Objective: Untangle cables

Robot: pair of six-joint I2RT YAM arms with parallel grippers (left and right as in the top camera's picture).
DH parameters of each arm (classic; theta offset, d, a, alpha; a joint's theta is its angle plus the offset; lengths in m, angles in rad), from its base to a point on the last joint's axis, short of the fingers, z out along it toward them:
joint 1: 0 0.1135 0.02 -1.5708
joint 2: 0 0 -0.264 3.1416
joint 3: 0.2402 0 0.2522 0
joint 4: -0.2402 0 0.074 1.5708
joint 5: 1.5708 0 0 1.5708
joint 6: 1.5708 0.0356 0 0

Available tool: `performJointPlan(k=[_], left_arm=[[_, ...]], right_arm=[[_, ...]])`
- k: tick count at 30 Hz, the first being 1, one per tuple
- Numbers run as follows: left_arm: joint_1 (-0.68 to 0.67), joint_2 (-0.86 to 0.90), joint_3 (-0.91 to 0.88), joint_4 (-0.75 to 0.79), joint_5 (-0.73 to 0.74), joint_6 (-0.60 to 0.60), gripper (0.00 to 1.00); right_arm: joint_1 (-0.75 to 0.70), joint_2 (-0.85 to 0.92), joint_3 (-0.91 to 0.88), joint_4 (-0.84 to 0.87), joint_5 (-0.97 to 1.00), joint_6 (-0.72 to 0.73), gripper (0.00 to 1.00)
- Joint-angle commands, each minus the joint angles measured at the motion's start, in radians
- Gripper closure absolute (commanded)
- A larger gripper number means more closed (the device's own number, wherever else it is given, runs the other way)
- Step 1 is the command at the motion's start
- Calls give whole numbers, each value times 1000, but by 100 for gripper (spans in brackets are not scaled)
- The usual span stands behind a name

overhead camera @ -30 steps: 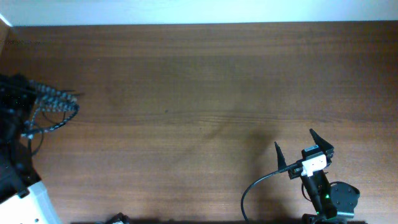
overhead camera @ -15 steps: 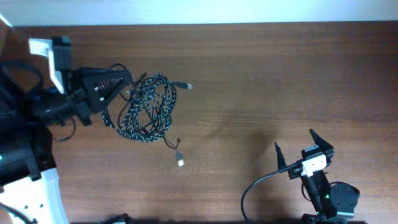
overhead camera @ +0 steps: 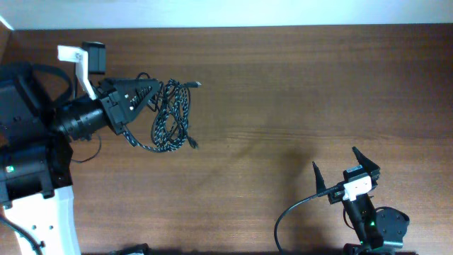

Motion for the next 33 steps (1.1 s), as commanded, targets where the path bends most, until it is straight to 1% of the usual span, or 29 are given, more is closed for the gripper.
performJointPlan(k=[1, 2, 3, 4, 5, 6, 7, 8, 9, 10, 12, 13, 16, 18, 19, 20, 21, 22, 23, 24, 25, 26, 27, 28, 29, 30, 31, 32, 33], left_arm=[[-16, 1, 5, 2, 7, 17, 100], [-16, 1, 5, 2, -2, 17, 100], [-16, 1, 5, -12, -33, 16, 100], [-16, 2, 5, -29, -59, 16, 100], [-16, 1, 5, -47, -61, 16, 100], [-16, 2, 5, -51, -61, 16, 100], [-16, 1, 5, -58, -61, 16, 100], [-16, 2, 5, -58, -61, 16, 100], [-16, 1, 5, -58, -60, 16, 100], [-16, 1, 5, -58, -61, 16, 100], [-16, 1, 5, -58, -61, 16, 100], [-16, 1, 5, -58, -61, 16, 100], [-18, 1, 5, -58, -60, 10, 100], [-18, 1, 5, -58, -60, 5, 100], [-18, 1, 5, -60, -60, 4, 100], [-18, 1, 5, -79, -60, 5, 100], [-18, 1, 5, -98, -60, 4, 100], [-18, 1, 5, -119, -60, 4, 100], [-18, 1, 5, -142, -60, -4, 100], [-18, 1, 5, -145, -60, -31, 100], [-18, 1, 5, -144, -60, -72, 100], [-18, 1, 5, -144, -61, -164, 100], [-18, 1, 5, -144, -71, -278, 100], [-18, 1, 5, -144, -105, -421, 100], [-18, 1, 5, -144, -180, -613, 100], [-18, 1, 5, -144, -238, -769, 100], [-18, 1, 5, -144, -282, -917, 100], [-18, 1, 5, -144, -285, -1024, 100], [-18, 1, 5, -144, -285, -1170, 100]], right_arm=[[10, -4, -5, -5, 8, 4, 1], [10, -4, -5, 2, 3, 4, 1], [10, -4, -5, 3, -69, 5, 1], [10, -4, -5, 4, -157, 53, 1], [10, -4, -5, 46, -224, 184, 1], [10, -4, -5, 123, -274, 460, 1], [10, -4, -5, 153, -307, 838, 1], [10, -4, -5, 145, -336, 1079, 1], [10, -4, -5, 159, -325, 1217, 1], [10, -4, -5, 188, -307, 1244, 1], [10, -4, -5, 220, -226, 1203, 1], [10, -4, -4, 241, -209, 1127, 1], [10, -3, 74, 213, -209, 1118, 1], [10, 40, 209, 54, -217, 1096, 1], [10, 87, 278, -18, -232, 1038, 1], [10, 198, 401, -150, -232, 954, 1], [10, 298, 504, -244, -234, 908, 1], [10, 402, 607, -322, -269, 843, 1], [10, 517, 711, -347, -409, 796, 1], [10, 569, 752, -330, -515, 797, 1], [10, 642, 797, -271, -690, 797, 1], [10, 705, 813, -185, -811, 806, 1], [10, 755, 813, -128, -835, 859, 1], [24, 807, 813, -111, -834, 928, 1], [69, 846, 813, -112, -839, 932, 1], [138, 872, 813, -111, -827, 931, 1], [207, 892, 813, -111, -800, 914, 1], [294, 917, 813, -110, -763, 854, 1], [382, 945, 813, -111, -712, 746, 1]])
